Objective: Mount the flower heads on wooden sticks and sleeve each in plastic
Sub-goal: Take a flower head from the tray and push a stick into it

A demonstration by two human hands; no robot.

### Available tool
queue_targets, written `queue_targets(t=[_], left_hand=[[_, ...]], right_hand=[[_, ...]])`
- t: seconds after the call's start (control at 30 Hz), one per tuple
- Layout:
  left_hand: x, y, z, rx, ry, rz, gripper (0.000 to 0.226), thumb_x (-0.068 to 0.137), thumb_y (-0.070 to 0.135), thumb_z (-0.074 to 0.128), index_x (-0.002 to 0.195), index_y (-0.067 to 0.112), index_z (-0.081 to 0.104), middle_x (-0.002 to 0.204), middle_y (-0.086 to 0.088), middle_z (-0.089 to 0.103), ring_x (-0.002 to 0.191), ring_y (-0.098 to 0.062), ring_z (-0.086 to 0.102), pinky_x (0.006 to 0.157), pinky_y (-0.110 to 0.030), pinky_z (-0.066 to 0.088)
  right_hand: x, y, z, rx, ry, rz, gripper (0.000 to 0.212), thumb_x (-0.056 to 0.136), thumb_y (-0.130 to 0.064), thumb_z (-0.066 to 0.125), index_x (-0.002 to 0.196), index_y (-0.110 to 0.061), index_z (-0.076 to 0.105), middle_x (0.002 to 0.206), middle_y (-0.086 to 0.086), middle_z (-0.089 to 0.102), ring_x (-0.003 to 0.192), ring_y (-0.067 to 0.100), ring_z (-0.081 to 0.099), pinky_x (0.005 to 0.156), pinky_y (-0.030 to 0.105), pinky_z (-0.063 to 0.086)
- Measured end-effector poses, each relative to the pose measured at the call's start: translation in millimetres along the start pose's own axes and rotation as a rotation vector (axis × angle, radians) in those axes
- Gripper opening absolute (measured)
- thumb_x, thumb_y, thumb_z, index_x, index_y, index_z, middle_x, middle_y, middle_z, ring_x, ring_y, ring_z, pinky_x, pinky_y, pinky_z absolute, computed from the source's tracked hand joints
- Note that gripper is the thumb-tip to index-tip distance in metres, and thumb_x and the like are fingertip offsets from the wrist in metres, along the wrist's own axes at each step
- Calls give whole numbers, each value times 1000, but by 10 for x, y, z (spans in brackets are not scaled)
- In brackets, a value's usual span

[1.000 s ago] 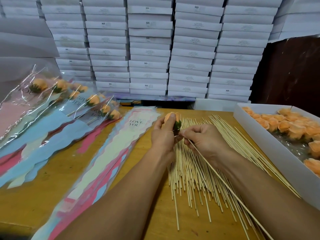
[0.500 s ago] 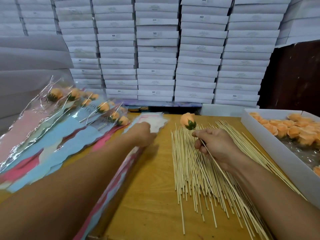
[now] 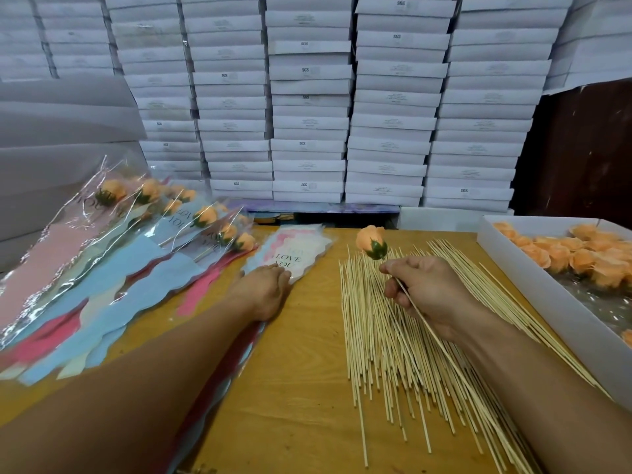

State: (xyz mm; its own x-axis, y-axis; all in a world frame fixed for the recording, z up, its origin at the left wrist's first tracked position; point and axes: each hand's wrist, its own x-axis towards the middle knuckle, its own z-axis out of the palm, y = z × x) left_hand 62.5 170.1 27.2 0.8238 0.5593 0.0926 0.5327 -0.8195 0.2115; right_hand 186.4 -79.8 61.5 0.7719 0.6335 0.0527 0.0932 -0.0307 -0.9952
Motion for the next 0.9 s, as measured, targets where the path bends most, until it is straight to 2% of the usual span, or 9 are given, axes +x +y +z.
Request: queue_targets(t=[0.07, 0.13, 0.23, 0.4, 0.5, 0.63, 0.7, 0.8, 0.9], left_hand=[[-36, 19, 3, 6, 73, -1, 44, 108, 42, 23, 111, 18, 60, 123, -12, 64, 114, -31, 57, 106, -50, 38], [-59, 33, 1, 48, 124, 3, 38, 108, 41, 27, 96, 20, 57, 109, -10, 67, 99, -31, 60, 89, -41, 46], [-77, 78, -24, 174, 198, 15, 31, 107, 38, 35, 87, 21, 51, 95, -7, 66, 81, -26, 57, 65, -34, 42], [-104, 170, -90, 273, 248, 49, 26, 105, 35, 40, 93, 19, 56, 91, -6, 65, 79, -24, 60, 61, -34, 46], [-163, 274, -168, 258, 280, 63, 26, 106, 35, 39, 103, 16, 56, 92, -7, 64, 80, -26, 61, 69, -39, 54], [-307, 551, -301, 208, 326, 101, 23, 107, 32, 38, 102, 16, 53, 95, -6, 66, 82, -25, 61, 72, -40, 56], [-434, 714, -337, 176, 363, 150, 20, 106, 32, 38, 98, 19, 49, 94, -3, 65, 77, -22, 56, 61, -36, 47], [-725, 953, -358, 150, 450, 227, 17, 105, 35, 37, 92, 26, 36, 85, 2, 60, 71, -21, 49, 51, -32, 25], [-1018, 1144, -371, 161, 554, 278, 18, 103, 35, 43, 89, 26, 37, 81, 2, 64, 69, -25, 59, 49, -31, 23]], right_hand=[[11, 8, -6, -10, 1, 25, 15, 101, -17, 58, 101, -8, 69, 60, 4, 66, 42, 9, 47, 39, 20, 35], [19, 16, -10, -30, -3, 61, 15, 103, -19, 55, 104, -9, 67, 59, 4, 67, 42, 9, 48, 38, 20, 34], [22, 19, -6, -44, -20, 95, 16, 105, -20, 50, 106, -11, 63, 58, 4, 66, 39, 9, 47, 33, 19, 29], [25, 19, 1, -21, -52, 133, 15, 106, -20, 46, 110, -12, 58, 55, 4, 63, 37, 9, 44, 33, 20, 28], [19, 10, -11, -21, -73, 169, 15, 105, -25, 49, 110, -14, 58, 54, 2, 60, 37, 10, 41, 35, 21, 26], [4, -13, -14, -11, -122, 200, 20, 102, -32, 59, 110, -14, 57, 60, 4, 65, 37, 9, 38, 35, 21, 26], [8, -22, -12, -19, -128, 211, 24, 101, -37, 59, 113, -17, 55, 73, 9, 75, 36, 8, 37, 35, 21, 26], [9, -37, -16, -28, -140, 242, 28, 100, -45, 57, 112, -21, 50, 86, 17, 78, 34, 7, 34, 34, 20, 27], [-23, -47, -18, -54, -190, 285, 33, 100, -52, 55, 110, -22, 47, 87, 21, 77, 33, 7, 35, 33, 19, 29]])
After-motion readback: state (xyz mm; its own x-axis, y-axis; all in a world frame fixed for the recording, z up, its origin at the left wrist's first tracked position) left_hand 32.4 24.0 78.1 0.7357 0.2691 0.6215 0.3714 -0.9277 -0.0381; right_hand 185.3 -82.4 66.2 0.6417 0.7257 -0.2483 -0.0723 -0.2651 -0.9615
